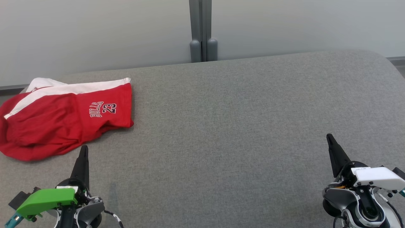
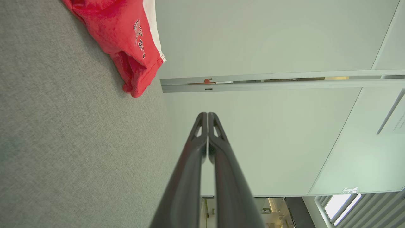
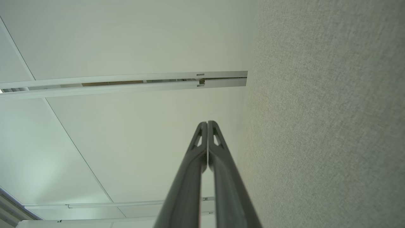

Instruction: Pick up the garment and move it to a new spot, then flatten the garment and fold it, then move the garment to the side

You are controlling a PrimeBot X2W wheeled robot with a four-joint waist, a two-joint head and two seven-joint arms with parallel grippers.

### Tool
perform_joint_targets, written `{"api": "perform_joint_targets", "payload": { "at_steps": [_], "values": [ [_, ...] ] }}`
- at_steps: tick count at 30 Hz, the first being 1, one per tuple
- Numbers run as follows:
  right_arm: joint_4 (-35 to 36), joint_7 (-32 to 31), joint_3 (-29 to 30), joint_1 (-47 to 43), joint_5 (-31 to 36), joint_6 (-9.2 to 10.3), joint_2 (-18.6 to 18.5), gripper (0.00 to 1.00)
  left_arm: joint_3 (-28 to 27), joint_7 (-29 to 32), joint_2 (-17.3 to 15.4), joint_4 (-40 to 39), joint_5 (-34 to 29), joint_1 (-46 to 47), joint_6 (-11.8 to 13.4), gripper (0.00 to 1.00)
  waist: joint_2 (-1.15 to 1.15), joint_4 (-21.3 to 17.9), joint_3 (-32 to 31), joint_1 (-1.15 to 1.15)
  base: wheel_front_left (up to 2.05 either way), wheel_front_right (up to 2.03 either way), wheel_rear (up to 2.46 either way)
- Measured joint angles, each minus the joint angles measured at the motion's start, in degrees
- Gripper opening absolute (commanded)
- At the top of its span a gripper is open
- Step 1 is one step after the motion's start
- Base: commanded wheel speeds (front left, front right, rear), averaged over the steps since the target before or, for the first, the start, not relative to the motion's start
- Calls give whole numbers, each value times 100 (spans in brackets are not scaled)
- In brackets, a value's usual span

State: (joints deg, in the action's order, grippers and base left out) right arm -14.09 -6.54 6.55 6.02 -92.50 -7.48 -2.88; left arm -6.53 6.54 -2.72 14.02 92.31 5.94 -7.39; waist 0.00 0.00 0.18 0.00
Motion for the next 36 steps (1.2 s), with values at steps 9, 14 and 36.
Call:
{"api": "perform_joint_targets", "payload": {
  "at_steps": [9,14,36],
  "values": [
    [0,0,0,0,0,0,0,0,0,0,0,-2,0,0,0,0,0,0,0,0,0,0,0],
    [0,0,0,0,0,0,0,0,0,0,0,1,0,0,0,0,0,0,0,0,0,0,0],
    [0,0,0,0,0,0,0,0,0,0,0,1,0,0,0,0,0,0,0,0,0,0,0]
  ]
}}
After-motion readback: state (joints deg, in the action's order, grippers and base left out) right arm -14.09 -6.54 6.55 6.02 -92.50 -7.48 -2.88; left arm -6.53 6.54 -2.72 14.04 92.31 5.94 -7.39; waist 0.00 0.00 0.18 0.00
